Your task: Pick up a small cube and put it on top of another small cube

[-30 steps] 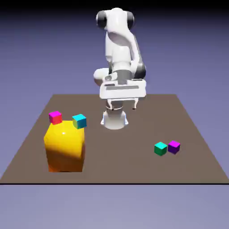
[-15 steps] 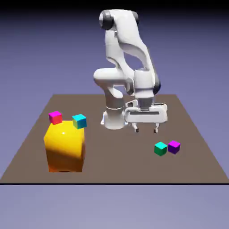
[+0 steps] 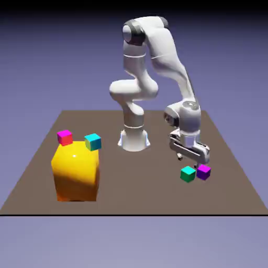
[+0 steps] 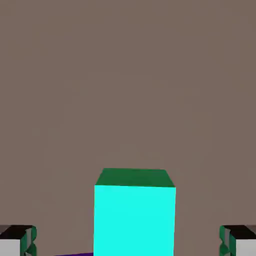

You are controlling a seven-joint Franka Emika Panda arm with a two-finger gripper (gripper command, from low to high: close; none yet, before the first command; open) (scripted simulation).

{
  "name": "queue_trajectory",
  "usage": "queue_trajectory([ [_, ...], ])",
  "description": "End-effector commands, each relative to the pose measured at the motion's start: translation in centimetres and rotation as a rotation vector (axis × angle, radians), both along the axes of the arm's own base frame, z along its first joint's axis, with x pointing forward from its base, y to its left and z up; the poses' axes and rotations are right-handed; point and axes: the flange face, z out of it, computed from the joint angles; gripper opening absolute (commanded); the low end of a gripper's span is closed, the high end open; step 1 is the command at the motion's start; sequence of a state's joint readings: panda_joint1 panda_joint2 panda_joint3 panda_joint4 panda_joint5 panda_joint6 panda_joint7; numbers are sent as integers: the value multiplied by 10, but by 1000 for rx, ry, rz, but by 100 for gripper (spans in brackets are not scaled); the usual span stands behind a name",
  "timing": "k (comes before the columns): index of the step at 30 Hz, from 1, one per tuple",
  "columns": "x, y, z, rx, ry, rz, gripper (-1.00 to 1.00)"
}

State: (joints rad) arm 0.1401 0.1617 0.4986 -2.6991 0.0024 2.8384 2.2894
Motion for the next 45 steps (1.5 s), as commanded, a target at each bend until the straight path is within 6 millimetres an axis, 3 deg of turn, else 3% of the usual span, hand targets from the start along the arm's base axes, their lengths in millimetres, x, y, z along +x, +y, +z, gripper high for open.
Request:
queue_trajectory([
  [1,0,1,-9,2,0,-1,0],
  [6,-3,2,-59,-3,0,1,0],
  [7,-3,2,-61,-3,0,1,0],
  [8,-3,2,-61,-3,0,1,-100],
  [9,-3,2,-61,-3,0,1,-100],
  [16,-1,-1,7,-3,0,1,-100],
  [18,-1,-1,8,-3,0,1,-100],
  [23,79,-105,63,-57,-9,-147,-100],
  [28,114,-226,129,-73,1,-297,-100],
  [32,106,-323,188,-57,8,-413,-100],
  [37,53,-431,263,-6,2,-545,-100],
  [42,49,-430,196,-3,1,-550,-100],
  [43,49,-430,196,-3,1,-550,100],
  [44,49,-430,196,-3,1,-550,100],
  [45,51,-432,211,-3,1,-550,100],
])
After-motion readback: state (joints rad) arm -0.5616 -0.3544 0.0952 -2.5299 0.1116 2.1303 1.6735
